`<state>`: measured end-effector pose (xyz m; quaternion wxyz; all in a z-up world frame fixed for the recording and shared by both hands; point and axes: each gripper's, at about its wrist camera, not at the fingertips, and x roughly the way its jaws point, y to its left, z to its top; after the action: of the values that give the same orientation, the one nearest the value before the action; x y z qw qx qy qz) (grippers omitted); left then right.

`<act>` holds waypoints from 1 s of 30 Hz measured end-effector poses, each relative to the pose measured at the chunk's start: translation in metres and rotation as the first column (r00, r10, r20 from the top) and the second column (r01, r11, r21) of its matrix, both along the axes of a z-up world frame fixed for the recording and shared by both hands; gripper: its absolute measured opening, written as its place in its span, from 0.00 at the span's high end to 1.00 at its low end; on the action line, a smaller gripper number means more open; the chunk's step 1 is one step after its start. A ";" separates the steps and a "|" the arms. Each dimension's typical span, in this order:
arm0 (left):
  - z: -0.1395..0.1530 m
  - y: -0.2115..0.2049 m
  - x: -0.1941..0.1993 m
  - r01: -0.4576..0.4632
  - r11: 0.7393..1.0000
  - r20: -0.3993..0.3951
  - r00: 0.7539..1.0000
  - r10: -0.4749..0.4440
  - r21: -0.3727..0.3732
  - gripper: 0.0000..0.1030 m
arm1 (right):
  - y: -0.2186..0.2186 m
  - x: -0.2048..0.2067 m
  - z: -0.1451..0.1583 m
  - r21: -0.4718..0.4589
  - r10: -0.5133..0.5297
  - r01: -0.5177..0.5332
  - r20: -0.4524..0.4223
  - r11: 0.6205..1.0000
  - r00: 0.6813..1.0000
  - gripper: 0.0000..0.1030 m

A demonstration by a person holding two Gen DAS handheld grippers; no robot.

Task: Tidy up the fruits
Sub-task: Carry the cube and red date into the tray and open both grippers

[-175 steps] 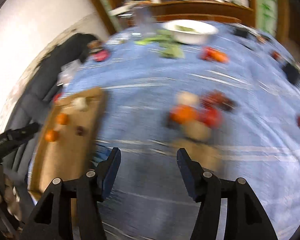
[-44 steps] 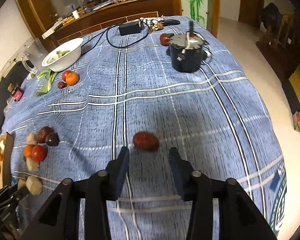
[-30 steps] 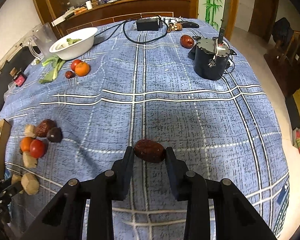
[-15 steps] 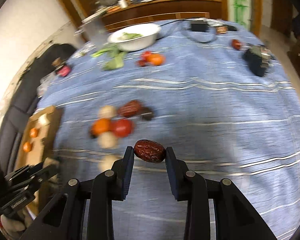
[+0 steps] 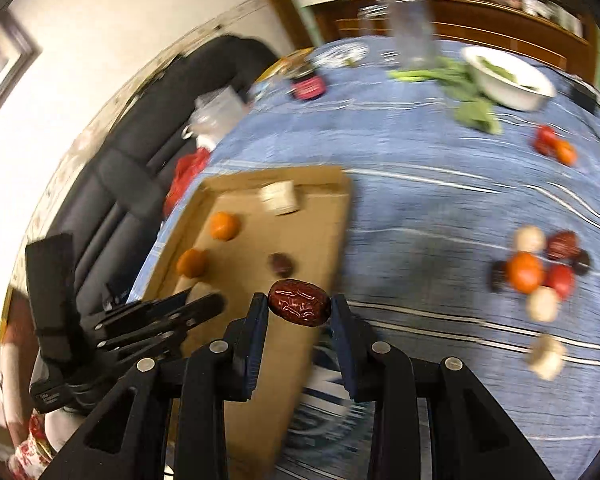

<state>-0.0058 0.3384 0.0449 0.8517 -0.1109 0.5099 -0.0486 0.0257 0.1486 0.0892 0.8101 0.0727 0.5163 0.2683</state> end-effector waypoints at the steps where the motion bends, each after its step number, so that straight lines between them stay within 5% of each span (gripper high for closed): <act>1: -0.001 0.004 -0.001 -0.004 1.000 -0.004 1.000 0.004 0.000 0.73 | 0.013 -0.001 -0.004 -0.012 0.018 -0.018 -0.006 1.000 1.000 0.66; 12: -0.012 0.025 0.005 -0.010 0.999 -0.027 1.000 0.011 0.053 0.73 | 0.051 0.008 -0.051 -0.119 0.013 -0.021 -0.071 0.993 0.997 0.66; 24: -0.014 0.026 0.012 -0.026 0.998 -0.026 0.999 0.027 0.051 0.71 | 0.062 0.012 -0.064 -0.196 0.034 -0.042 -0.045 0.980 0.998 0.66; 30: -0.003 0.035 0.008 -0.084 0.996 -0.019 0.996 0.085 0.013 0.61 | 0.057 0.008 -0.049 -0.184 0.052 -0.049 0.012 0.982 0.999 0.36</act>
<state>0.0026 0.3733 0.0416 0.8487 -0.1274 0.5132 -0.0083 0.0338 0.2058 0.0402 0.8106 -0.0177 0.5334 0.2408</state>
